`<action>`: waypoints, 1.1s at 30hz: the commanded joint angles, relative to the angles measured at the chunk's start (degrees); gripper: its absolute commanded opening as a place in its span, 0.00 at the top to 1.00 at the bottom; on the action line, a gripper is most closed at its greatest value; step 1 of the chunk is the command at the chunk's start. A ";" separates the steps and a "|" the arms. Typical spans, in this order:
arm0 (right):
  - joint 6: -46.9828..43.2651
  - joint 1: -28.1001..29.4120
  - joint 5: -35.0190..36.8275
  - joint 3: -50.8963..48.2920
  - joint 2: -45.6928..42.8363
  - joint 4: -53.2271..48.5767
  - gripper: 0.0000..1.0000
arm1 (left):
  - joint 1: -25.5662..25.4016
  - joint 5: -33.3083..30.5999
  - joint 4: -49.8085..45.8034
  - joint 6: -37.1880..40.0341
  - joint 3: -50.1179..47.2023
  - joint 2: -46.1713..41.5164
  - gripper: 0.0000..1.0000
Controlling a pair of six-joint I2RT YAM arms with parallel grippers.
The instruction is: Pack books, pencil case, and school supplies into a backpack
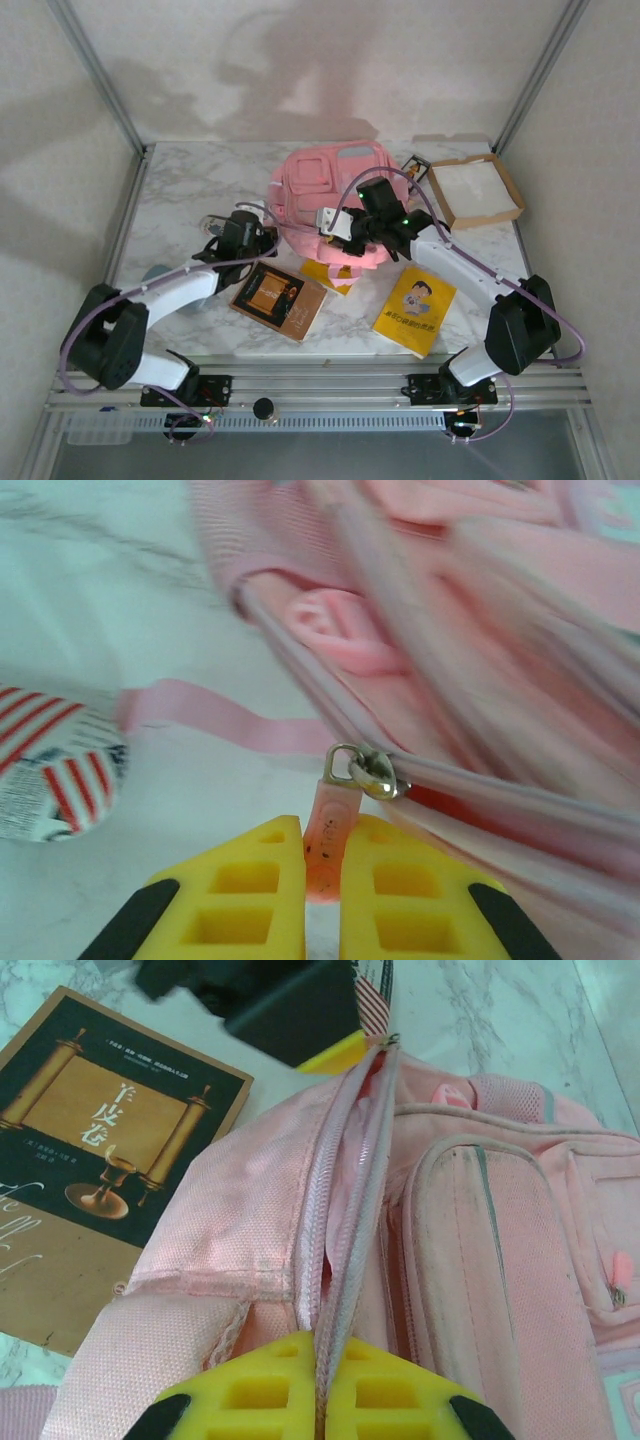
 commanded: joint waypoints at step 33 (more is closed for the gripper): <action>6.64 1.48 2.98 6.60 8.44 9.92 0.56 | 11.42 -8.72 -10.35 -12.30 2.45 -4.43 0.74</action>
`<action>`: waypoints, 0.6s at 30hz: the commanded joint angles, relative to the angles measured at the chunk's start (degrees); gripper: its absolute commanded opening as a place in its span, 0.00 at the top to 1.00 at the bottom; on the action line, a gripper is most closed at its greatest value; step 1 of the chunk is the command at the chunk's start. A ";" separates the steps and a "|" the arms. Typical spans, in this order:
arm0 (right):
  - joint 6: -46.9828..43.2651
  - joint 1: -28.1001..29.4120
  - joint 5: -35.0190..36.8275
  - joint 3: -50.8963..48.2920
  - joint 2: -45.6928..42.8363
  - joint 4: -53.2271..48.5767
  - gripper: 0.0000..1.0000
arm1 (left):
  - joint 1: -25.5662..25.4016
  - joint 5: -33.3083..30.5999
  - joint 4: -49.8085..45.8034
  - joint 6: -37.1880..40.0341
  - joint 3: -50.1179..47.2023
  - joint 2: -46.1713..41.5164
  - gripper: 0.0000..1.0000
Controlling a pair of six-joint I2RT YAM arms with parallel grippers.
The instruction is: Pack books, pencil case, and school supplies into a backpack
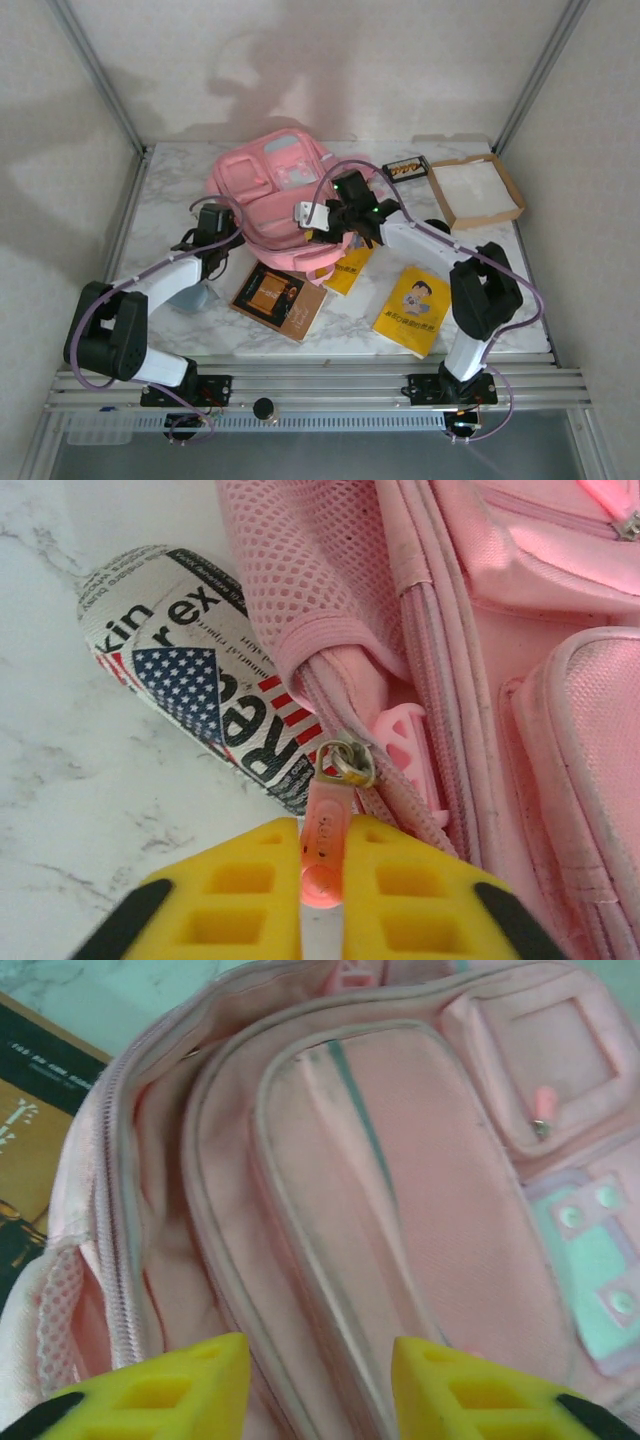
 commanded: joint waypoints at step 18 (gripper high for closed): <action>72.52 5.32 9.79 -22.30 -23.44 0.94 0.26 | -11.91 6.90 -21.57 -21.56 -12.28 -27.58 0.27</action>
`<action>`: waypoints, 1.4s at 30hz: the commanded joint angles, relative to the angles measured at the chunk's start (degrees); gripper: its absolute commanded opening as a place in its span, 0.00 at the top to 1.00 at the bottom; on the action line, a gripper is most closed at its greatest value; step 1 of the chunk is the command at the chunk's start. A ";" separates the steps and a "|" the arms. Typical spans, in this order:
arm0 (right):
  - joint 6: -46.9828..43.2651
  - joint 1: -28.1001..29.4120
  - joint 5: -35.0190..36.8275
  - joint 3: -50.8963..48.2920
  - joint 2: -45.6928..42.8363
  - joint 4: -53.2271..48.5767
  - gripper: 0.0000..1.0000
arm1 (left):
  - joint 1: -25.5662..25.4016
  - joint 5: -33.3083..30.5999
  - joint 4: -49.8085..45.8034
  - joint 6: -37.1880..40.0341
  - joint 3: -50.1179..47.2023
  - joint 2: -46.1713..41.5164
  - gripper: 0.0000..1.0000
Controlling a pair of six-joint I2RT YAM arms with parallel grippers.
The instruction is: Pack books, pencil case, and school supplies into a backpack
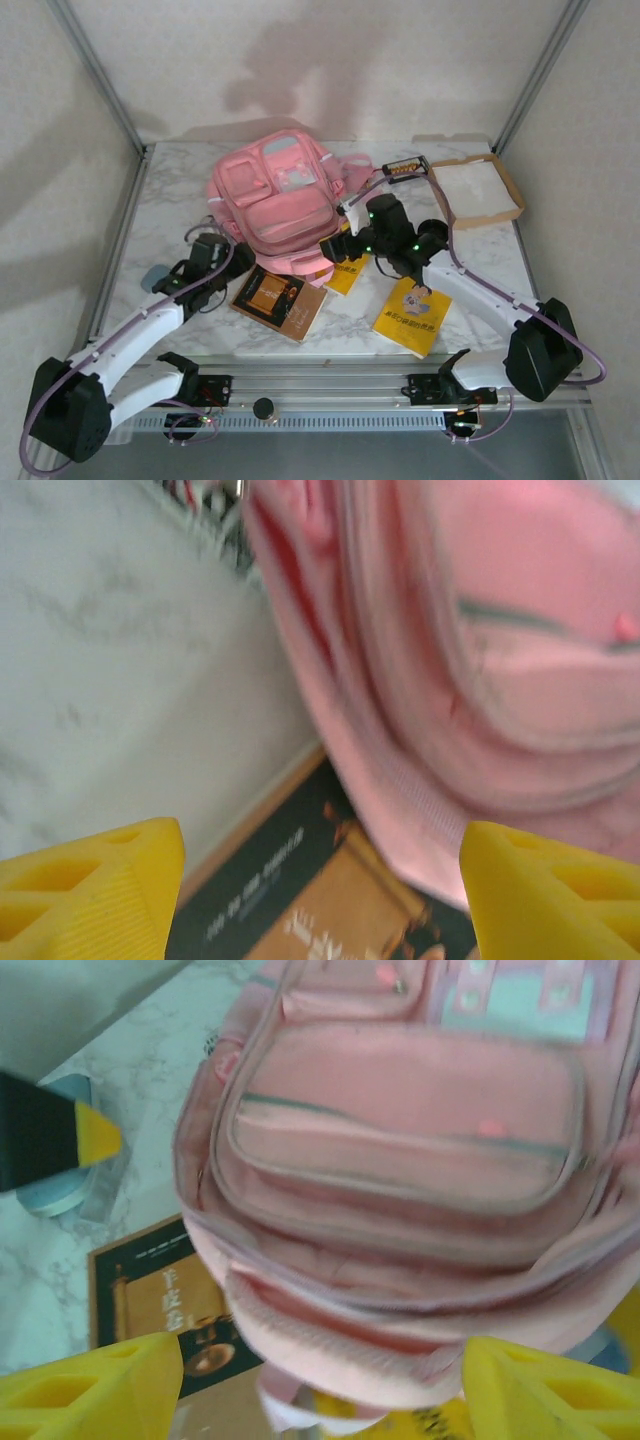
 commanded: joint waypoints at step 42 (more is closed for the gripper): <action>26.25 19.87 0.79 -0.49 22.39 3.04 0.14 | 5.57 8.09 14.26 -8.15 -15.33 2.55 0.33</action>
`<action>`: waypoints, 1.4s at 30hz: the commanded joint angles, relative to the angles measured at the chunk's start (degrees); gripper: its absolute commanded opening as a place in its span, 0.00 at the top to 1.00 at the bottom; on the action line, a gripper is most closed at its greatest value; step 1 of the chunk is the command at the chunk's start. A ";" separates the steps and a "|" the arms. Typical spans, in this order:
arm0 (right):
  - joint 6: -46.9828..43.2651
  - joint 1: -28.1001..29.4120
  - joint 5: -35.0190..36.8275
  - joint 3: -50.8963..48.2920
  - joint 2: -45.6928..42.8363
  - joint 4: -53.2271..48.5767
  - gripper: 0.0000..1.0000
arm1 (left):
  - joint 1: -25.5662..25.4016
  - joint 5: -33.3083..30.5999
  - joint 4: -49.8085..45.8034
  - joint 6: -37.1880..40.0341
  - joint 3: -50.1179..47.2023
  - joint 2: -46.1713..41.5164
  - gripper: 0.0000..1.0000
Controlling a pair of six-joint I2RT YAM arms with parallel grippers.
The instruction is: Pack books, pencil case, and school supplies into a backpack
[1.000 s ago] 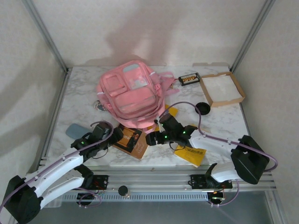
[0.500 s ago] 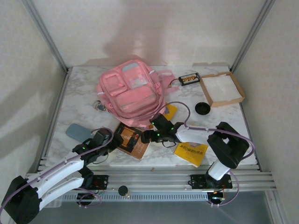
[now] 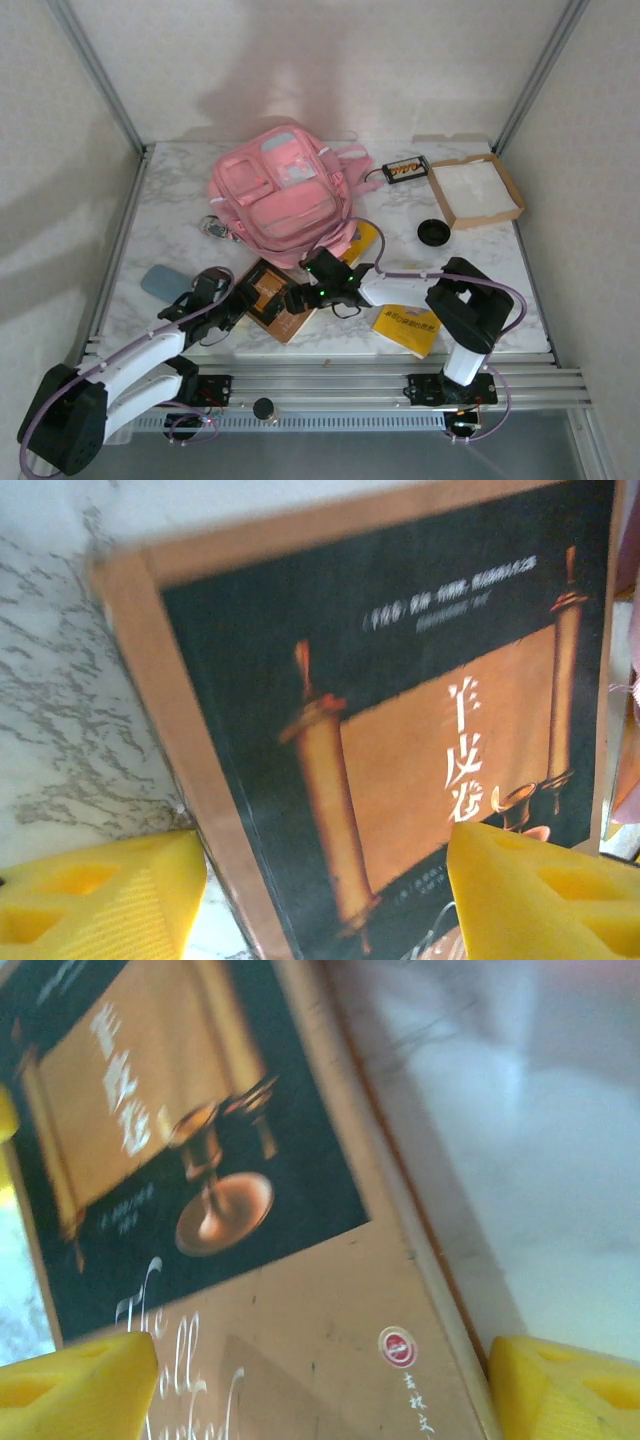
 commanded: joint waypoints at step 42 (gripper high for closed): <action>-1.03 -3.55 -17.75 10.39 3.70 -5.48 0.62 | -2.70 -4.33 1.90 3.29 -2.32 -2.32 0.36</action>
